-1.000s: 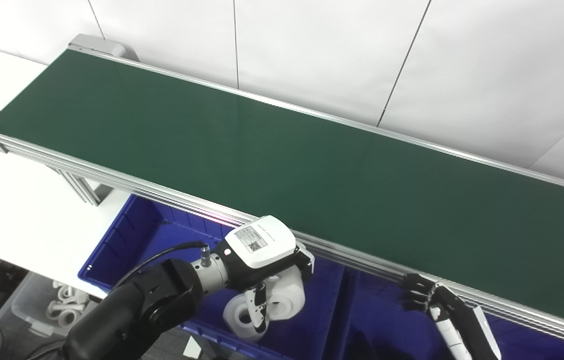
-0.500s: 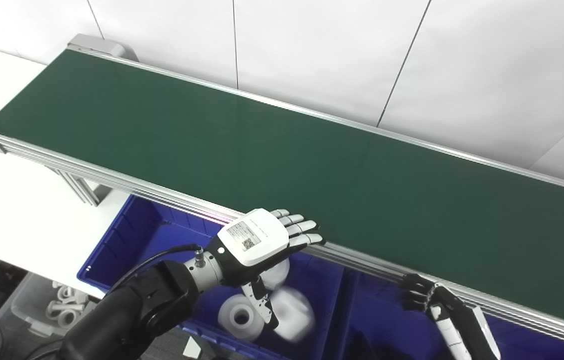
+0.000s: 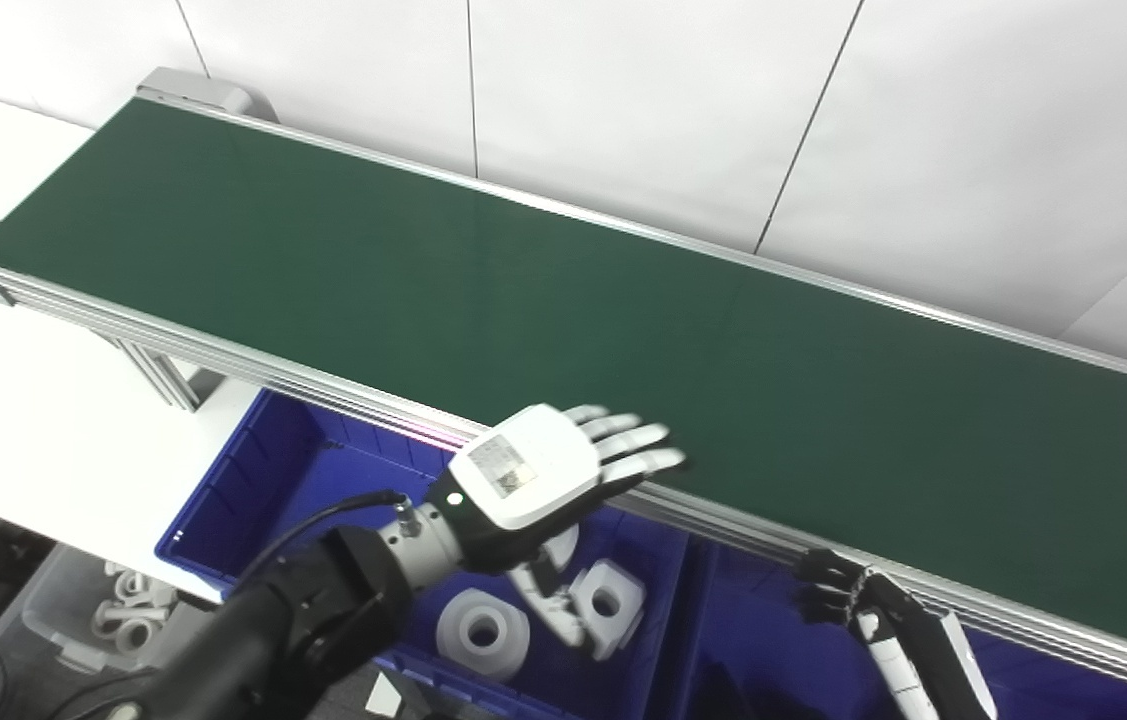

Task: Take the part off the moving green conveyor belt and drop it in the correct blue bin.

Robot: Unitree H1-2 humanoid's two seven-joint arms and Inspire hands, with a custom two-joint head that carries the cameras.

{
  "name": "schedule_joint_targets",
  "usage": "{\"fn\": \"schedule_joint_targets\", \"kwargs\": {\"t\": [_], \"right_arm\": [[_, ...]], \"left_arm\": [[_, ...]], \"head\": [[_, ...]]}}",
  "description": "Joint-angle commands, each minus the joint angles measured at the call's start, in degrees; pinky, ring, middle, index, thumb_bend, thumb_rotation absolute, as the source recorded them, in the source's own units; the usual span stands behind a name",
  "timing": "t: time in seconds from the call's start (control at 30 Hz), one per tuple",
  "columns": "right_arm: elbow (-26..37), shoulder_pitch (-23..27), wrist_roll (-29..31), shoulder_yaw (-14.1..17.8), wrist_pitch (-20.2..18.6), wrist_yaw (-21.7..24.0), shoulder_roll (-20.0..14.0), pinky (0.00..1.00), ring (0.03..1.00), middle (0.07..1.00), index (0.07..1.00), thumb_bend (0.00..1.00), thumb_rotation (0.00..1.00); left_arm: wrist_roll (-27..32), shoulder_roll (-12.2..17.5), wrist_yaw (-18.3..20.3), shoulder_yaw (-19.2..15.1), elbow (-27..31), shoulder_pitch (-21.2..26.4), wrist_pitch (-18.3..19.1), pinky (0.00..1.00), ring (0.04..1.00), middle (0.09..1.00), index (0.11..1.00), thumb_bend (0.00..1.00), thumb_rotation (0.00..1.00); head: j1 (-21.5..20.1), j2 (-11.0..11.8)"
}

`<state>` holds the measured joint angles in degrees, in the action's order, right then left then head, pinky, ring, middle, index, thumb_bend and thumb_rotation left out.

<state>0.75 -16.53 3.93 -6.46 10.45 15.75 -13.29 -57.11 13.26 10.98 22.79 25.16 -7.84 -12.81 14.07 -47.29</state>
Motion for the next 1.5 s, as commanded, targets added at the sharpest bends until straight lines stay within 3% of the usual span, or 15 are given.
{"fn": "schedule_joint_targets", "kwargs": {"t": [0.0,0.07,0.13,0.23,0.33,0.6,0.83,1.2,1.47], "right_arm": [[2.0,-0.1,-0.4,-0.1,1.3,-0.4,0.4,0.63,0.670,0.709,0.716,0.70,0.86],[2.0,-0.1,-0.9,-0.3,1.4,-0.6,0.9,0.63,0.667,0.704,0.719,0.68,0.86],[2.1,-0.1,-1.2,-0.5,1.2,-0.7,1.4,0.63,0.665,0.700,0.721,0.69,0.85],[2.2,-0.1,-2.1,-0.9,1.0,-1.3,2.3,0.63,0.660,0.694,0.723,0.69,0.85],[2.8,-0.3,-4.6,-1.7,0.8,-2.5,3.7,0.61,0.650,0.693,0.719,0.67,0.87],[5.8,-0.8,-9.5,-3.9,-3.2,-5.0,7.5,0.61,0.663,0.708,0.709,0.69,0.91],[6.0,-0.3,-10.8,-5.3,-4.6,-5.7,9.2,0.62,0.668,0.712,0.714,0.68,0.91],[6.5,-0.2,-10.5,-5.3,-5.2,-5.7,9.2,0.62,0.666,0.707,0.711,0.68,0.92],[8.9,0.2,-9.5,-4.4,-7.3,-4.8,7.5,0.62,0.665,0.709,0.710,0.71,0.91]], "left_arm": [[4.5,-2.4,-3.6,-0.8,1.7,-0.5,-0.6,0.81,0.882,0.910,0.874,0.89,0.43],[13.9,-6.2,-5.7,-1.1,0.6,-1.7,-1.4,0.76,0.851,0.883,0.848,0.87,0.39],[28.1,-10.2,-6.3,-0.9,-1.4,-3.1,-2.1,0.73,0.833,0.865,0.828,0.83,0.36],[43.7,-14.6,-3.9,-1.0,-4.5,-4.2,0.3,0.73,0.812,0.835,0.800,0.76,0.32],[49.6,-15.3,-1.5,-2.6,-11.5,-3.6,1.4,0.76,0.821,0.835,0.801,0.74,0.48],[55.1,-9.9,4.3,-4.7,-23.4,-1.5,3.5,0.85,0.912,0.906,0.867,0.77,0.60],[55.5,-5.7,7.9,-4.6,-23.0,-0.5,7.1,0.88,0.928,0.906,0.903,0.74,0.65],[54.5,-4.2,10.0,-4.2,-20.0,-0.6,10.0,0.87,0.920,0.918,0.910,0.75,0.61],[52.5,-5.4,9.2,-3.0,-17.8,-0.4,12.0,0.88,0.938,0.921,0.910,0.75,0.62]], "head": [[-1.2,0.1],[-2.4,0.2],[-3.8,0.2],[-7.1,0.3],[-11.1,0.5],[-20.1,0.3],[-24.3,0.0],[-23.1,-0.7],[-19.4,-4.1]]}}
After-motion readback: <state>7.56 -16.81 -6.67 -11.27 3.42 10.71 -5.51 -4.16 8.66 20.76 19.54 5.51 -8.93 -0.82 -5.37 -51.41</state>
